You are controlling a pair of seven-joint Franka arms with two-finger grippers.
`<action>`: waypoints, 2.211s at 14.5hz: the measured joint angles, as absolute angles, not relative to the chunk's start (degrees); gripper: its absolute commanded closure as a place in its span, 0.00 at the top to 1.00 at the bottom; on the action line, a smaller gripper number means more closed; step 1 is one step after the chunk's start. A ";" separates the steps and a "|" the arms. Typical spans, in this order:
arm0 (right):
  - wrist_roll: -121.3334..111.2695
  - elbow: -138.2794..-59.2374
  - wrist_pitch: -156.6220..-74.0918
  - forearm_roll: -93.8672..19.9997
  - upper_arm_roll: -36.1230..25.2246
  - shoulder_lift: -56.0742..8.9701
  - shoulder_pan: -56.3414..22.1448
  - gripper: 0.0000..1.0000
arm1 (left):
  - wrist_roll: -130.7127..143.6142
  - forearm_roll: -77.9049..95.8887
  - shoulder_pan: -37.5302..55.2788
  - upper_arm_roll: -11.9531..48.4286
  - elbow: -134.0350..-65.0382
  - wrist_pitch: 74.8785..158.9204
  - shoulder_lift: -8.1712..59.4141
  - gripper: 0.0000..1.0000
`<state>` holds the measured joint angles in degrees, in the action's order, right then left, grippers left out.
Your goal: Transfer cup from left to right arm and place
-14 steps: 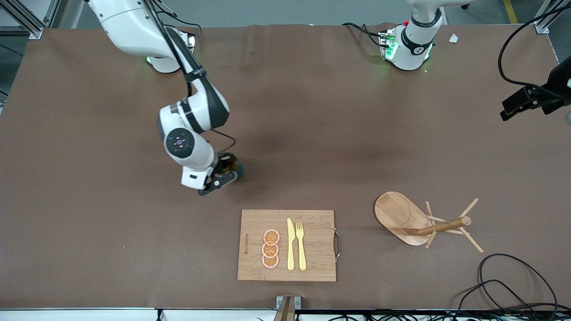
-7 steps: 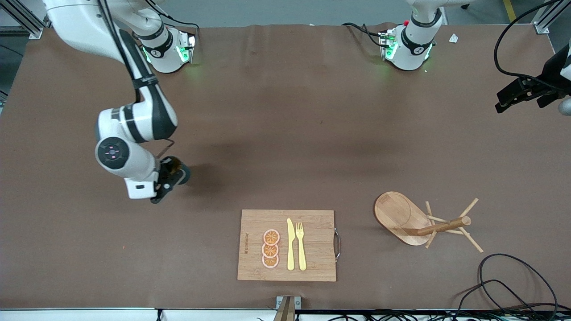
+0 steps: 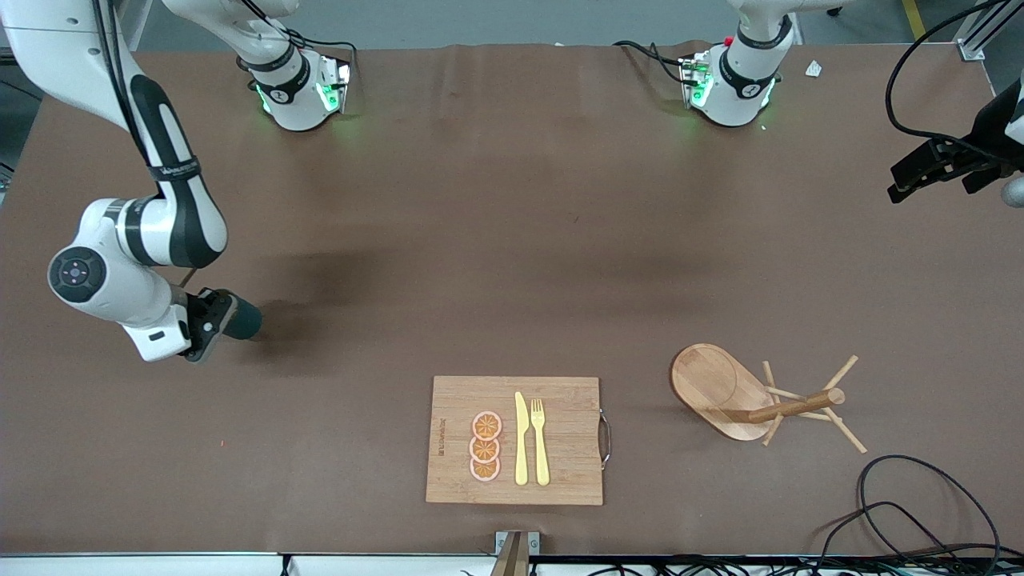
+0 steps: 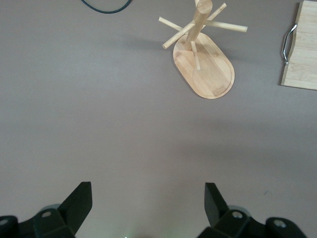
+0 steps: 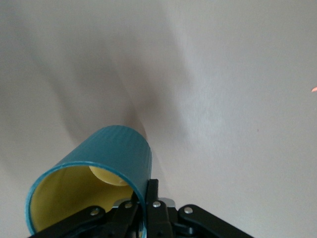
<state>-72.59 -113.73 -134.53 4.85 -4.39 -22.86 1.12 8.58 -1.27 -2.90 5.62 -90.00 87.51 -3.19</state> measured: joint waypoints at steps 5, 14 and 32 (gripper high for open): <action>-76.69 -115.95 -138.08 4.85 -4.17 -22.86 2.26 0.15 | 8.49 -1.26 -2.90 5.62 -89.89 87.52 -3.19 1.00; -76.83 -116.35 -138.25 4.86 -4.07 -22.82 2.28 1.00 | 8.47 -1.26 -2.92 5.60 -89.89 87.51 -3.16 1.00; -34.81 -95.71 -96.14 -1.72 -3.22 -12.31 2.28 1.00 | 8.48 -1.26 -2.79 6.62 -89.80 85.54 -3.20 1.00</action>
